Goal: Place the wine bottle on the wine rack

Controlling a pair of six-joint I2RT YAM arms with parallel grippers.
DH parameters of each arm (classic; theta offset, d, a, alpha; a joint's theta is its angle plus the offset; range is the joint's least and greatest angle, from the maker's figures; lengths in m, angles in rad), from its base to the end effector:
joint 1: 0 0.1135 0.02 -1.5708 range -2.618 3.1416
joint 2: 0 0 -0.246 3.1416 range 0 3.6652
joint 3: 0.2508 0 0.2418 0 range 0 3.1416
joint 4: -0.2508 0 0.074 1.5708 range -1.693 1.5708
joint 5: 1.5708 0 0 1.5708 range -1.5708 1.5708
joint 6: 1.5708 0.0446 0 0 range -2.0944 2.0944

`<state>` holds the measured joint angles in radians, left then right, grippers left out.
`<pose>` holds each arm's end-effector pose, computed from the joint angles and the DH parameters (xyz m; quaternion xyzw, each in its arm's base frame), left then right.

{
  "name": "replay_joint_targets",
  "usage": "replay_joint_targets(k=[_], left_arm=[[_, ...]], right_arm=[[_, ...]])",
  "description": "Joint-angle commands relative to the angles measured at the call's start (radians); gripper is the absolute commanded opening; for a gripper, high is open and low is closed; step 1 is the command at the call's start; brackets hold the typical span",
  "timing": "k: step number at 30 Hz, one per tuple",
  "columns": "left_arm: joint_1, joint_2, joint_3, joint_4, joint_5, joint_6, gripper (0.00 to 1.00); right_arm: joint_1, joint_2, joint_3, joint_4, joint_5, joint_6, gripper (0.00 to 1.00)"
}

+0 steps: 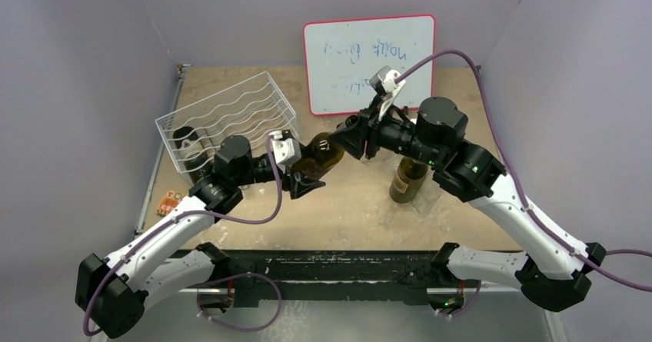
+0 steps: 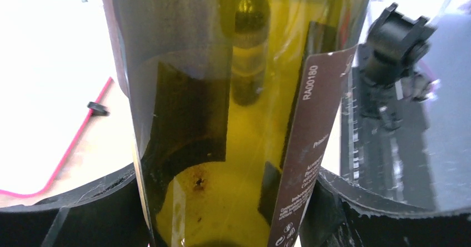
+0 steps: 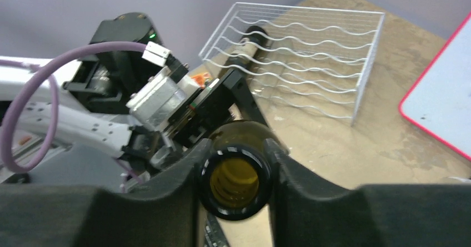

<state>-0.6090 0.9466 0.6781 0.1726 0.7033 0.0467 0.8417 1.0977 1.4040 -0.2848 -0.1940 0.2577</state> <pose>0.1685 -0.1527 0.2985 0.4430 0.5833 -0.4201 0.5357 0.1474 0.1779 0.4629 -0.2667 0.6468 0.4294 0.5711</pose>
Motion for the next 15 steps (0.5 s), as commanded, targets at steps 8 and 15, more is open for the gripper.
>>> replay_joint_targets(k=[8,15], left_arm=[[0.000,-0.051,0.114,-0.095,-0.290,0.456,0.00],[0.001,-0.107,0.047,-0.076,-0.485,0.654,0.00]], right_arm=[[0.007,-0.105,-0.033,-0.058,0.038,-0.054,0.75],[0.007,-0.023,0.124,-0.243,0.246,-0.130,0.78]])
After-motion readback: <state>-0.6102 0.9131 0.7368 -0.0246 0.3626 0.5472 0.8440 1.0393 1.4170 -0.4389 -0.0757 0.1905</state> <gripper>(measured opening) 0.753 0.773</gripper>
